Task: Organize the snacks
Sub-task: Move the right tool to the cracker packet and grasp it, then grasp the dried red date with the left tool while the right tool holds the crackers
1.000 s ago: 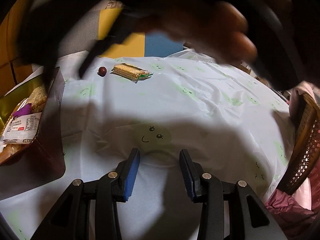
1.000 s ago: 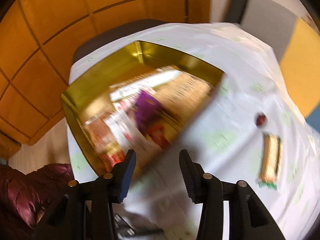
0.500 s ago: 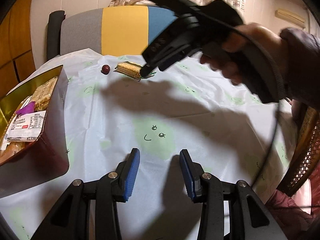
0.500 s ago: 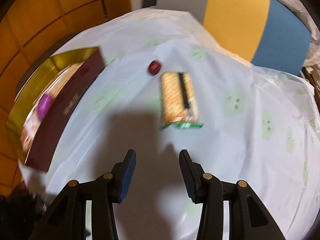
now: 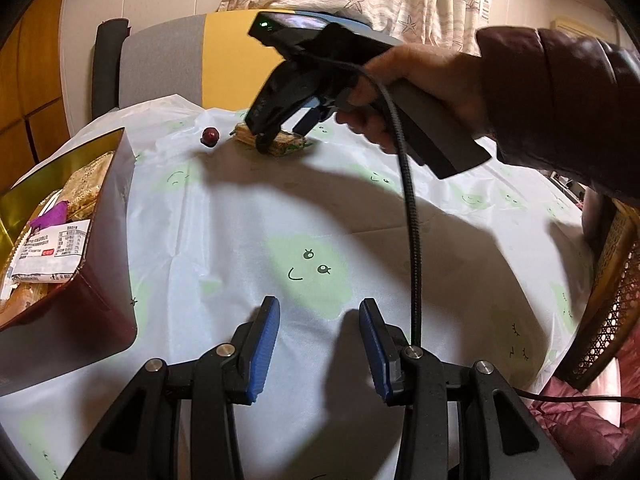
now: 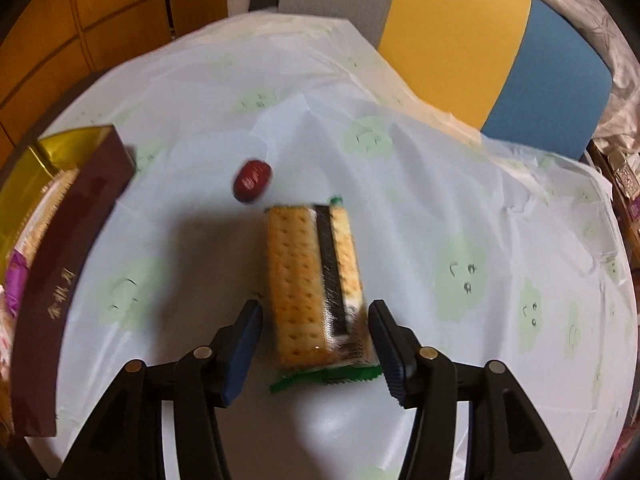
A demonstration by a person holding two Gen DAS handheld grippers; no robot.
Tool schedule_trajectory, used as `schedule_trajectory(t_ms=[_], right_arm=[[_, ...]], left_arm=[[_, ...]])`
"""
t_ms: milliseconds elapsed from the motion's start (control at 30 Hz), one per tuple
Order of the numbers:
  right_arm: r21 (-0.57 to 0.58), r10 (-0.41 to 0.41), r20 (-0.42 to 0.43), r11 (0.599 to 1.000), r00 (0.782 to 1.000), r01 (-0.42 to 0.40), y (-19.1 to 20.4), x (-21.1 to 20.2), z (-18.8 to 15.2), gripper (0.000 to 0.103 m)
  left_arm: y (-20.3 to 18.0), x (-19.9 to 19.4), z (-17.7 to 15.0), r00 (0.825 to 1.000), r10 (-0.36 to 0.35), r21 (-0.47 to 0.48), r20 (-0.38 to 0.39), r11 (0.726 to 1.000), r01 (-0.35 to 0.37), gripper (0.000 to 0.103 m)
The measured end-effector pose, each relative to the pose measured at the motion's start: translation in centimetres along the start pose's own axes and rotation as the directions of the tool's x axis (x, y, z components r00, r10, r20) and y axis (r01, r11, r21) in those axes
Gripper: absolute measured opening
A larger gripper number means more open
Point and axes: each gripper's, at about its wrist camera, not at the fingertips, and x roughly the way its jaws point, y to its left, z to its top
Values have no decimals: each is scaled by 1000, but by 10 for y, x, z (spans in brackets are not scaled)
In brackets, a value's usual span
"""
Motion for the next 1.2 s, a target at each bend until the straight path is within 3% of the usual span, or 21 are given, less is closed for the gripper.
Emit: schedule_trajectory(t_ms=[400, 600, 800, 1033, 1200], right_arm=[[-35, 7, -55, 999, 998, -9, -47, -27, -75, 49], [-84, 21, -83, 996, 996, -28, -58, -38, -103, 49], [-105, 62, -77, 992, 995, -69, -66, -38, -111, 51], [-39, 166, -41, 985, 985, -167, -97, -34, -121, 55], [-76, 129, -58, 988, 990, -134, -91, -34, -120, 59]], left_arm=[[-5, 2, 1, 1000, 16, 5, -11, 1000, -16, 45], [-5, 5, 9, 998, 24, -11, -53, 1000, -25, 47], [-6, 11, 24, 992, 27, -45, -124, 998, -32, 47], [-1, 11, 53, 989, 51, -81, -138, 995, -62, 47], [3, 14, 84, 989, 70, -76, -131, 994, -80, 47]])
